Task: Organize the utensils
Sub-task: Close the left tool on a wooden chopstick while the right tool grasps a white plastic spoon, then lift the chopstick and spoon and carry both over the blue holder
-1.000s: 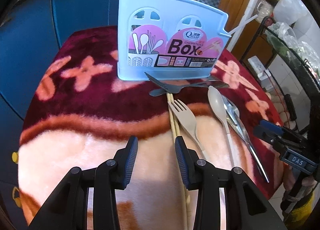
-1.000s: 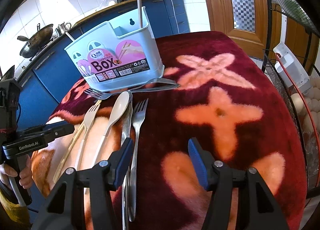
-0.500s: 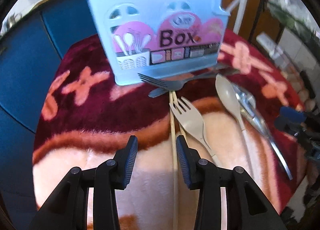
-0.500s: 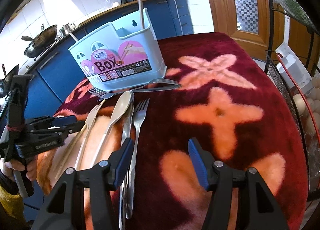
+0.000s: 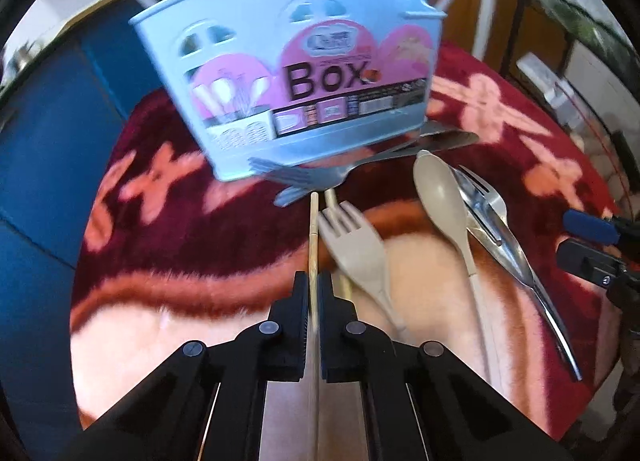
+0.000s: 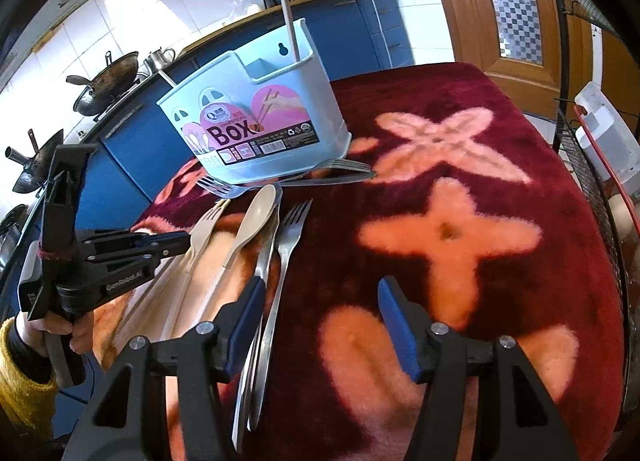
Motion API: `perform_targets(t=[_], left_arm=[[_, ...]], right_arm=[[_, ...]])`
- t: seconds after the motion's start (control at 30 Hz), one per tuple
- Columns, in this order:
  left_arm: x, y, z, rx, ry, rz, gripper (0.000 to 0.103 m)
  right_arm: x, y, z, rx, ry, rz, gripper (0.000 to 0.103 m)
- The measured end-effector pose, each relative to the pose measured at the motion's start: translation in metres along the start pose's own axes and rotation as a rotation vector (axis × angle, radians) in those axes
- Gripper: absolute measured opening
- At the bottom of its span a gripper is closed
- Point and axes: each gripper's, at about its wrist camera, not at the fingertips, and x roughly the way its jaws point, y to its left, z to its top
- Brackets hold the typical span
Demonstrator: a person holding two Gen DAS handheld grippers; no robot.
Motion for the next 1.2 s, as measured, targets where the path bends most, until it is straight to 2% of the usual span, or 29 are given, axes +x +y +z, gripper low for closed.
perform_targets(t=[0.17,0.37,0.63,0.77,1.0,1.2], left_arm=[[-0.016,0.025,-0.015,-0.109,-0.023,0.018,0.004],[-0.032,0.053,-0.021,-0.236,-0.107,-0.062,0.004],[-0.038,0.065,-0.020,-0.263,-0.188,-0.184,0.004],[-0.037,0.073,-0.020,-0.286,-0.221,-0.222,0.004],[-0.036,0.089,-0.019,-0.276,-0.259,-0.253,0.004],[-0.034,0.094,-0.013,-0.242,-0.281,-0.295,0.004]], right_arm=[[-0.003,0.003,-0.001,0.001,-0.017,-0.006,0.062],[-0.009,0.021,0.006,0.009,-0.032,-0.003,0.062],[0.004,0.058,0.021,0.023,0.049,0.037,0.035],[0.021,0.071,0.024,0.027,0.091,0.036,0.030],[0.051,0.074,0.029,0.067,0.131,-0.048,0.028],[0.072,0.073,0.030,0.092,0.184,-0.106,0.021]])
